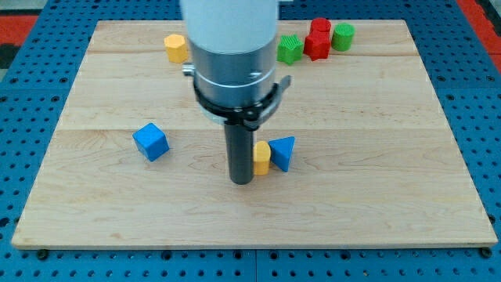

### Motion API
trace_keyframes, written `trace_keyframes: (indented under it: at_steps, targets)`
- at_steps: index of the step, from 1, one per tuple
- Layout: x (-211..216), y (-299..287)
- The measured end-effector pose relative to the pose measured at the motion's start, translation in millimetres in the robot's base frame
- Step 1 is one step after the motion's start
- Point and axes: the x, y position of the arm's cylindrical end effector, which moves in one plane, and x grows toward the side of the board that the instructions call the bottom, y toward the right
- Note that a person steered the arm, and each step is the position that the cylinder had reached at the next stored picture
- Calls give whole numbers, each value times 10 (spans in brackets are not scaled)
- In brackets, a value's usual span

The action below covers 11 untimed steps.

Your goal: Move the blue cube slightly down

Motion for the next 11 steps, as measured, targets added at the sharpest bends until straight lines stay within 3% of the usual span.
trace_keyframes:
  at_steps: [1, 2, 3, 4, 5, 8, 10, 11]
  targets:
    - [264, -169]
    - [787, -1643]
    - [579, -2786]
    - [-280, -2661]
    - [-934, -2135]
    - [-789, -917]
    - [-714, -819]
    - [-698, -1123]
